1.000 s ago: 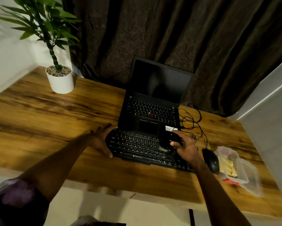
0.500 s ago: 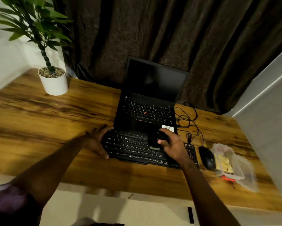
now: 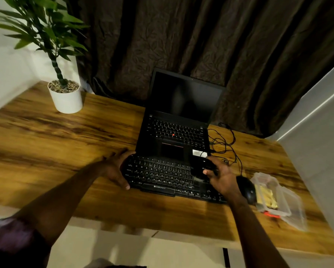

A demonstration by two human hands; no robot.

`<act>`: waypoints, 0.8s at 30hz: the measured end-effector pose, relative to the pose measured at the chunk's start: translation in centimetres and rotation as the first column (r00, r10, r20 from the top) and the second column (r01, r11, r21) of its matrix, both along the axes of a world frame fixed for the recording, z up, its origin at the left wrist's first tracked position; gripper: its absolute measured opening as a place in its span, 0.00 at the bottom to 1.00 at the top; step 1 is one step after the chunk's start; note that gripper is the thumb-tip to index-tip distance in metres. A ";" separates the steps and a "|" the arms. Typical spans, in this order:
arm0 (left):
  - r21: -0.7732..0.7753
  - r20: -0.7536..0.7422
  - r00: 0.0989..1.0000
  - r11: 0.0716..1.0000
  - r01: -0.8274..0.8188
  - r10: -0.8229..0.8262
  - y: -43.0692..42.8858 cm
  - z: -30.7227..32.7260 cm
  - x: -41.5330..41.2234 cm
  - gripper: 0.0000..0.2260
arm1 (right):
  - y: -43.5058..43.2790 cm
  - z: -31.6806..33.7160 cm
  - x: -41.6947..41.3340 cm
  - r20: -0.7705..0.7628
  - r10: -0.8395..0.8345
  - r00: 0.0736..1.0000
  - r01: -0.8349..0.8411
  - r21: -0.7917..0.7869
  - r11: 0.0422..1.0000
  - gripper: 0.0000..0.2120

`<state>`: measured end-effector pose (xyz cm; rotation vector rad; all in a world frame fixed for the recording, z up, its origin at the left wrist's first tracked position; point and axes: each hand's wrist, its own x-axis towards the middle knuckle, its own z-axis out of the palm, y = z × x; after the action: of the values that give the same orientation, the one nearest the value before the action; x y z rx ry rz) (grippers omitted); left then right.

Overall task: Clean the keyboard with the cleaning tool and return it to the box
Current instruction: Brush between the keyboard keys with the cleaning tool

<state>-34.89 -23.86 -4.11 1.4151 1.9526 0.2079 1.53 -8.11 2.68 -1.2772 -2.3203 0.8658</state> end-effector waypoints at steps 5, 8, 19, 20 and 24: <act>0.005 -0.018 1.000 1.000 -0.015 0.015 0.7 -2.6 -1.2 0.68 | -0.7 -0.6 -3.2 -0.018 0.058 0.998 -0.059 -0.022 0.998 0.22; 0.021 -0.035 0.999 1.000 -0.019 0.020 1.3 -4.2 -1.8 0.68 | -0.9 -0.6 -4.0 -0.028 0.062 0.998 -0.063 -0.042 0.997 0.23; 0.053 -0.036 0.999 0.999 -0.012 0.014 1.9 -5.4 -2.0 0.69 | -0.2 0.6 0.3 0.137 0.023 0.990 -0.046 0.164 0.985 0.22; 0.053 -0.039 0.999 0.999 -0.013 0.015 1.9 -5.4 -2.1 0.69 | -0.2 0.3 0.2 0.165 0.032 0.986 -0.059 0.161 0.985 0.23; 0.064 -0.056 0.998 0.998 -0.012 0.015 2.2 -6.3 -2.3 0.69 | -0.7 -1.1 -1.3 0.164 0.090 0.982 -0.100 0.056 0.993 0.26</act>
<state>-37.18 -21.70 -10.43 1.4633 2.0177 0.2404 0.26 -8.79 1.54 -1.2611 -2.5317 0.7351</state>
